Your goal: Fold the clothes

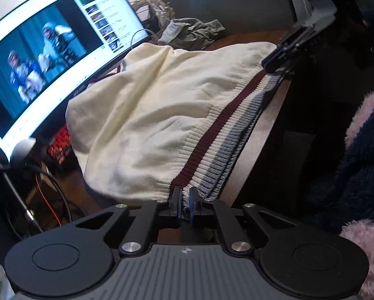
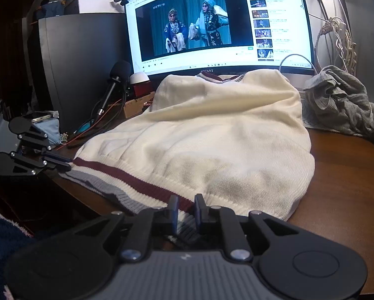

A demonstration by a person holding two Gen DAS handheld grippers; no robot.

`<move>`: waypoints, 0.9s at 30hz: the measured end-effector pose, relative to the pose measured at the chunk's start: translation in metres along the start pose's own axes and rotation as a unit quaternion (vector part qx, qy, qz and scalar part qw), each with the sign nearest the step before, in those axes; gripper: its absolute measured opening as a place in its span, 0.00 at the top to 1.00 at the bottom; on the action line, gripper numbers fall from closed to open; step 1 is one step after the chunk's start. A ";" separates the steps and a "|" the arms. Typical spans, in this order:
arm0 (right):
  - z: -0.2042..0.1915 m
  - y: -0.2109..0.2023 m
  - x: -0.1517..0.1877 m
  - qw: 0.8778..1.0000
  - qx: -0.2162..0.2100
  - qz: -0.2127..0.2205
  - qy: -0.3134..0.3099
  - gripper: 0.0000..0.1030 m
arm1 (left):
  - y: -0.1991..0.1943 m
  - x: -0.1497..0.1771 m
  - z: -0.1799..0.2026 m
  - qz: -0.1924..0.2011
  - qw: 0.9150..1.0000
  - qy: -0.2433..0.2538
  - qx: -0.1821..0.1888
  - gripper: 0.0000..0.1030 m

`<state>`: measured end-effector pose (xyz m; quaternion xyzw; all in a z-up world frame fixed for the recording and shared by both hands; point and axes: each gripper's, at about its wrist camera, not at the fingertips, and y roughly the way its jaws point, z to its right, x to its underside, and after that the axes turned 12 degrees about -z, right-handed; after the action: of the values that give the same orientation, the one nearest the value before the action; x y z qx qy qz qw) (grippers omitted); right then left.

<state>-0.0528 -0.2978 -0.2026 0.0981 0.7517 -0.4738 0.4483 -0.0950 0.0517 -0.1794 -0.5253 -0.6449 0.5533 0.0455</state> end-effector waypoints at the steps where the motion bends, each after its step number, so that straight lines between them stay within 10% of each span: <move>1: 0.001 0.000 0.000 1.000 -0.001 0.000 0.000 0.88 | -0.001 0.003 -0.002 0.000 1.000 -0.010 0.004 0.95; 16: 0.008 -0.010 -0.010 0.997 0.081 -0.006 -0.006 0.75 | -0.019 -0.033 -0.053 0.085 0.976 -0.183 0.084 0.88; 27: 0.018 -0.017 0.011 0.997 0.072 0.004 0.014 0.75 | 0.036 -0.033 -0.041 -0.001 0.973 -0.201 0.115 0.89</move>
<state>-0.0586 -0.3245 -0.2033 0.1402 0.7212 -0.5234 0.4316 -0.0314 0.0487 -0.1741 -0.3937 -0.5739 0.7177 -0.0245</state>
